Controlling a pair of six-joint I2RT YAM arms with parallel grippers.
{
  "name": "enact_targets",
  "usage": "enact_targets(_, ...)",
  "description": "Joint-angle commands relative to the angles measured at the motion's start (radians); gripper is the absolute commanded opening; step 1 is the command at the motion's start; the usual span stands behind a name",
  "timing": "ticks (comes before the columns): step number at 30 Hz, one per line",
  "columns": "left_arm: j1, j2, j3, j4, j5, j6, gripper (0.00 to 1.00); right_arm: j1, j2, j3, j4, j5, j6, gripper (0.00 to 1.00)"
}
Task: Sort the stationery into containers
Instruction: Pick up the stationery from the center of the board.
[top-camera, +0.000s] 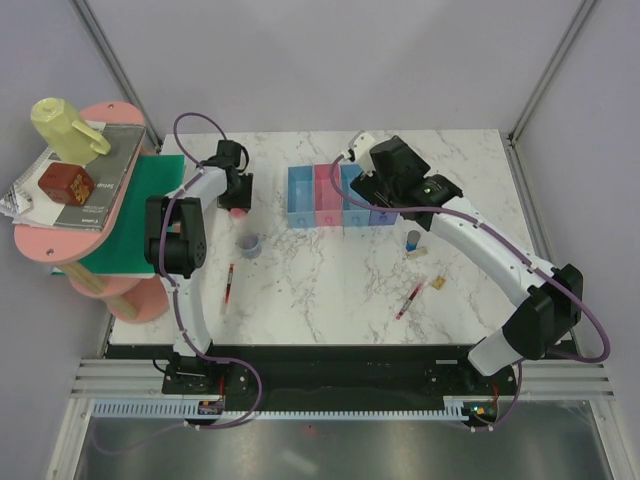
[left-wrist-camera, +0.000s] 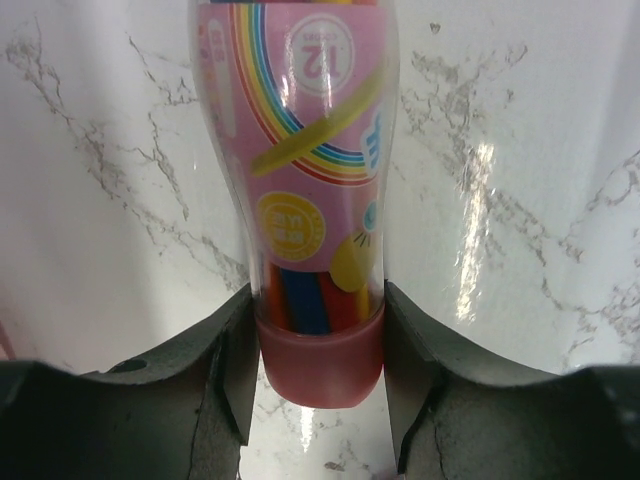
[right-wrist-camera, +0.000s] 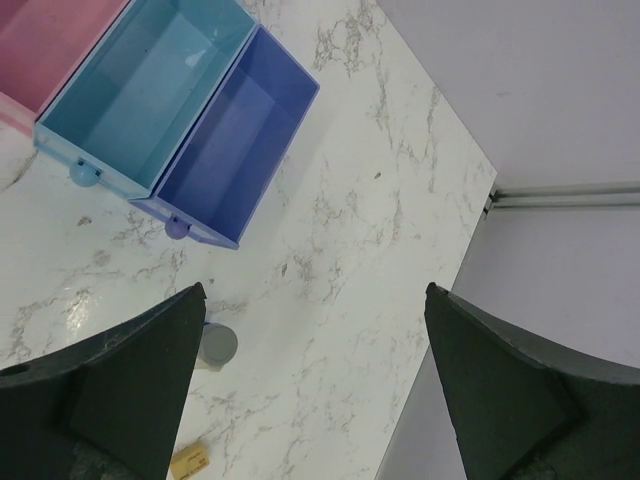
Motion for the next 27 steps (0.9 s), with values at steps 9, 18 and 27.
enact_targets(9, -0.013, -0.288, -0.03, -0.021, 0.11, 0.325, 0.02, -0.055, 0.009, 0.245, -0.129, -0.293, 0.078, 0.98)
enact_targets(18, -0.079, -0.46, -0.053, -0.018, 0.207, 0.483, 0.02, -0.124, 0.006, 0.423, -0.267, -0.758, 0.147, 0.98)
enact_targets(27, -0.171, -0.692, -0.166, -0.001, 0.296, 0.623, 0.02, -0.262, 0.086, 0.645, -0.4, -1.124, 0.255, 0.98)
